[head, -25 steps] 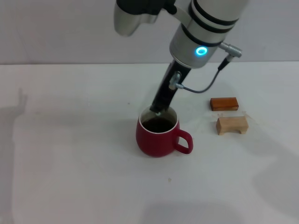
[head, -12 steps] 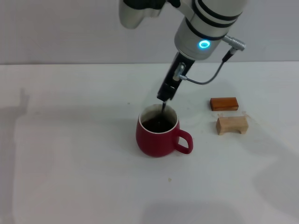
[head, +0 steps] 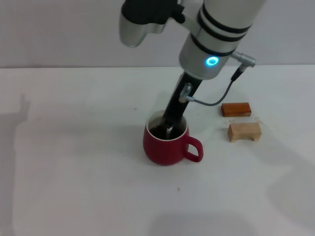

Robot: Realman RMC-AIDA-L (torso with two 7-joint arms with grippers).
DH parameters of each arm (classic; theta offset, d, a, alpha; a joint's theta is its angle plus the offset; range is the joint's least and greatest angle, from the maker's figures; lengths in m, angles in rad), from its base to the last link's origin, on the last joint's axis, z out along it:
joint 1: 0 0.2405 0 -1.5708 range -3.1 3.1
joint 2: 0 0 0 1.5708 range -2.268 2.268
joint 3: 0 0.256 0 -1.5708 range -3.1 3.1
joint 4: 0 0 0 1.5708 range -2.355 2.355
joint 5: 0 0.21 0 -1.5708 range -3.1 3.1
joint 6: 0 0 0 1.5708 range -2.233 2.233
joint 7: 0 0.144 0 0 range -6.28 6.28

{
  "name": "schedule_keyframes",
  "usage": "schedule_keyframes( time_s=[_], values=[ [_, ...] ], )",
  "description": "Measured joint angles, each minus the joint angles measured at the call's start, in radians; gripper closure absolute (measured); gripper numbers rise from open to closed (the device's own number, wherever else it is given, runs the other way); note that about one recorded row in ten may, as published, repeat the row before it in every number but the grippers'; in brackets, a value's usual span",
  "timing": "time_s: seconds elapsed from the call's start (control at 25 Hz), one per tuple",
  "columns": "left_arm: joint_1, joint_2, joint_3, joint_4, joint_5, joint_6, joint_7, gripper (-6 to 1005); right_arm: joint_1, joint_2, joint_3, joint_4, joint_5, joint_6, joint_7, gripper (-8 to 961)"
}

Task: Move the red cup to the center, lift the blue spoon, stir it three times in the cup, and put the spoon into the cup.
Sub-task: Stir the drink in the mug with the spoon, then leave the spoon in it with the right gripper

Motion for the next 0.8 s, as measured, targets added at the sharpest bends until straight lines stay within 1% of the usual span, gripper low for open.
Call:
schedule_keyframes(
  time_s=[0.16, 0.44, 0.64, 0.8],
  values=[
    [0.0, 0.0, 0.0, 0.0, 0.0, 0.001, 0.0, 140, 0.005, 0.002, -0.03, 0.001, 0.018, -0.02, -0.001, 780],
    [-0.003, 0.0, 0.0, 0.0, 0.0, 0.002, 0.0, 140, 0.012, 0.002, -0.044, 0.001, 0.021, -0.031, 0.009, 772],
    [-0.008, 0.002, 0.0, 0.0, -0.001, 0.001, 0.0, 140, 0.018, 0.003, -0.079, 0.003, 0.015, -0.046, 0.019, 766],
    [-0.009, 0.002, 0.0, 0.0, -0.003, 0.001, 0.0, 140, 0.018, 0.003, -0.084, 0.018, 0.016, -0.048, 0.019, 641]
  ],
)
